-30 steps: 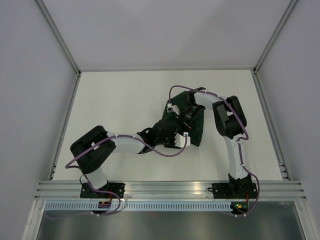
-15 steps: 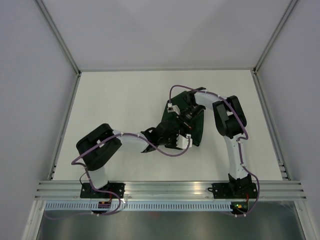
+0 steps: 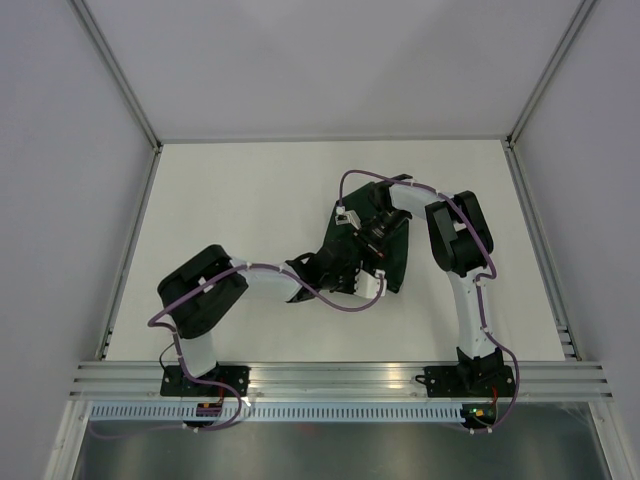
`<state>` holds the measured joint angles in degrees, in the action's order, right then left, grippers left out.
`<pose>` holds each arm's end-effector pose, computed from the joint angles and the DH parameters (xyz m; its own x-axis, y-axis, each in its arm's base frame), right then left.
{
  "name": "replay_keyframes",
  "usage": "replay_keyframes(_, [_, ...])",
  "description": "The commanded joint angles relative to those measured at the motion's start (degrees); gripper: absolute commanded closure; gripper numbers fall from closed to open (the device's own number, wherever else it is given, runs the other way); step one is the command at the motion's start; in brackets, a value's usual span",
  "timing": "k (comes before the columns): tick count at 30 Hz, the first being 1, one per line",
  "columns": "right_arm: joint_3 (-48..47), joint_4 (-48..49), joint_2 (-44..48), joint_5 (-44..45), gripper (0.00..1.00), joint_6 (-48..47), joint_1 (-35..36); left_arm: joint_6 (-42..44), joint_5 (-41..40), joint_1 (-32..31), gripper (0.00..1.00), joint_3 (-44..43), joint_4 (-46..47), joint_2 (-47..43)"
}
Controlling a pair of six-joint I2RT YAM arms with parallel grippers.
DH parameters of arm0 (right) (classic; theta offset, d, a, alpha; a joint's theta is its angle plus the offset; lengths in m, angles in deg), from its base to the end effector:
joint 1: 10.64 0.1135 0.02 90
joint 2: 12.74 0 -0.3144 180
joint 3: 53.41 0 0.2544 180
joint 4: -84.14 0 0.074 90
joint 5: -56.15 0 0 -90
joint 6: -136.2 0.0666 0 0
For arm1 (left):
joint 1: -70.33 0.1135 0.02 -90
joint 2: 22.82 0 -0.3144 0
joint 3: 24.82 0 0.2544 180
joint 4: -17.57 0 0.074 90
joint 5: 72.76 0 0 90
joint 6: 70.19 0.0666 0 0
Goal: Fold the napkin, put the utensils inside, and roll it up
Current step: Roll the napkin at the center of the board.
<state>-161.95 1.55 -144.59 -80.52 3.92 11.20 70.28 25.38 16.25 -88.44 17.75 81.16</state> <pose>0.3817 0.2052 0.1319 -0.6132 -0.7431 -0.2680 -0.6526 0.2854 0.7019 0.2251 -0.3268 0.1636 0.4264 0.7129 -0.5567 0.8426 -0.0891 0.5311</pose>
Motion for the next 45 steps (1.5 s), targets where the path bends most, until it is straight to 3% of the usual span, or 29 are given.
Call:
replay_keyframes(1, [0.85, 6.81, -3.85, 11.61, 0.92, -5.44, -0.75, 2.43, 1.96, -0.14, 0.71, -2.22, -4.33, 1.66])
replay_keyframes(7, [0.23, 7.33, -2.27, 11.52, 0.91, -4.65, -0.75, -0.29, 3.11, -0.14, 0.91, -5.57, -9.43, 2.45])
replay_keyframes(11, [0.32, 8.04, -0.87, 11.43, 0.90, -3.95, -0.75, -2.31, 3.28, -0.14, 0.98, -6.71, -11.18, 3.15])
replay_keyframes(15, [1.81, 10.50, 1.94, 11.70, 0.84, -2.63, -0.75, -5.03, 3.72, -0.14, 0.98, -10.22, -16.98, 4.64])
replay_keyframes(24, [5.86, 17.44, 10.90, 12.84, 0.49, 2.02, -1.10, -11.45, 4.60, -0.14, 0.98, -15.41, -22.87, 6.05])
replay_keyframes(34, [8.58, 23.85, 15.57, 14.16, 0.40, 8.26, -4.44, -13.65, 5.83, -0.14, 0.98, -20.16, -29.20, 8.69])
replay_keyframes(45, [14.91, 36.06, 24.27, 9.50, 0.39, 19.51, -15.07, -18.31, 11.89, 1.00, 0.98, -27.10, -37.80, 12.29])
